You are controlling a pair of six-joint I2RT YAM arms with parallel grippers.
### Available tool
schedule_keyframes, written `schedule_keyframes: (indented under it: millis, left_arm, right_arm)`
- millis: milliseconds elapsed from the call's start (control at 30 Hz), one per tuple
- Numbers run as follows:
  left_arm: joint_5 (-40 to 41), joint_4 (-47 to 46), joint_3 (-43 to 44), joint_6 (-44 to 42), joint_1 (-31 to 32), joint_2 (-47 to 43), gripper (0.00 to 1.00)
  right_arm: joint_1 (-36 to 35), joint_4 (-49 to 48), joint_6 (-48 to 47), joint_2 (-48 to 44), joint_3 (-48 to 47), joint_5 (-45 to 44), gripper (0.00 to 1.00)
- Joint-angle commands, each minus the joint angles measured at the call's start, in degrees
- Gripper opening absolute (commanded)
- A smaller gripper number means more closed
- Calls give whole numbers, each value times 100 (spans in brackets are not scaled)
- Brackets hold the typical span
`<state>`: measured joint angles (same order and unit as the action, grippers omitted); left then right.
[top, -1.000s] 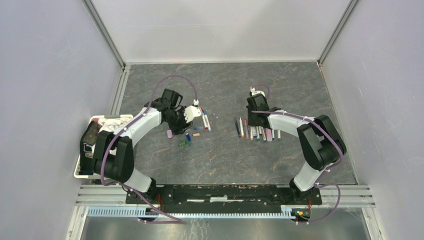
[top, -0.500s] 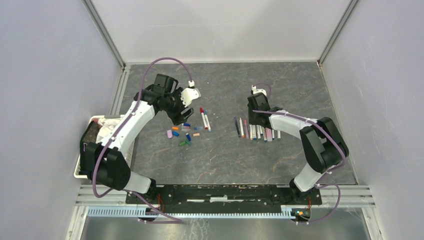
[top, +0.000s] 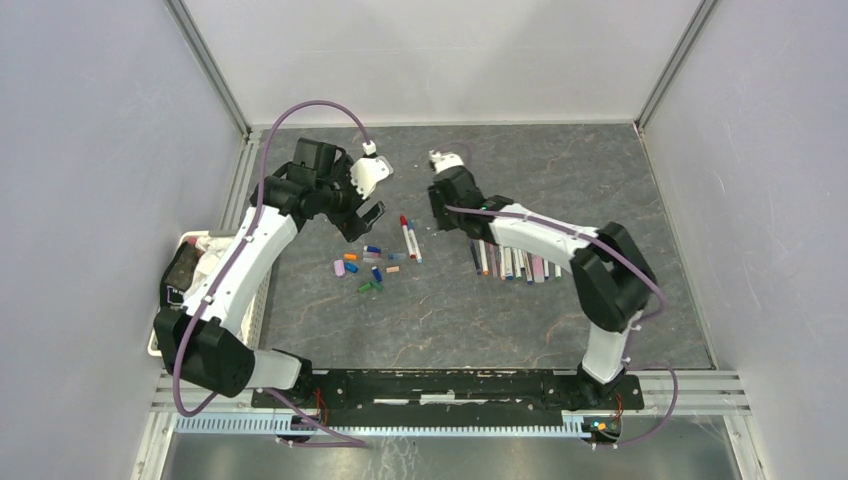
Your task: Open the pen caps
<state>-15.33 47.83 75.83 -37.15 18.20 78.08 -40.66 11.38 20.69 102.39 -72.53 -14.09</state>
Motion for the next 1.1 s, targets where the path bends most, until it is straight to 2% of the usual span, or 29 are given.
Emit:
schedule_keyframes:
  millis: [0, 100, 233, 800, 867, 1033, 1067]
  left_arm:
    - [432, -403, 67, 504, -104, -167, 100]
    - [396, -553, -40, 492, -183, -344, 100]
    - [193, -223, 122, 364, -193, -279, 100]
    - [-79, 110, 59, 188, -194, -244, 100]
    - [-199, 183, 55, 167, -194, -205, 100]
    - [-728, 441, -124, -320, -191, -223, 100]
    - [-838, 497, -180, -444, -193, -250, 100]
  right_arm:
    - [-370, 259, -195, 844, -850, 307, 38]
    - [-508, 462, -229, 1382, -1310, 345, 37]
    - [-564, 415, -199, 1718, -1481, 353, 34]
    - [-567, 639, -313, 2065, -1438, -133, 29]
    - [-568, 627, -366, 1985, -1302, -252, 25]
    - [-409, 492, -375, 1543, -900, -46, 0]
    - [-355, 373, -373, 1371, -747, 131, 0]
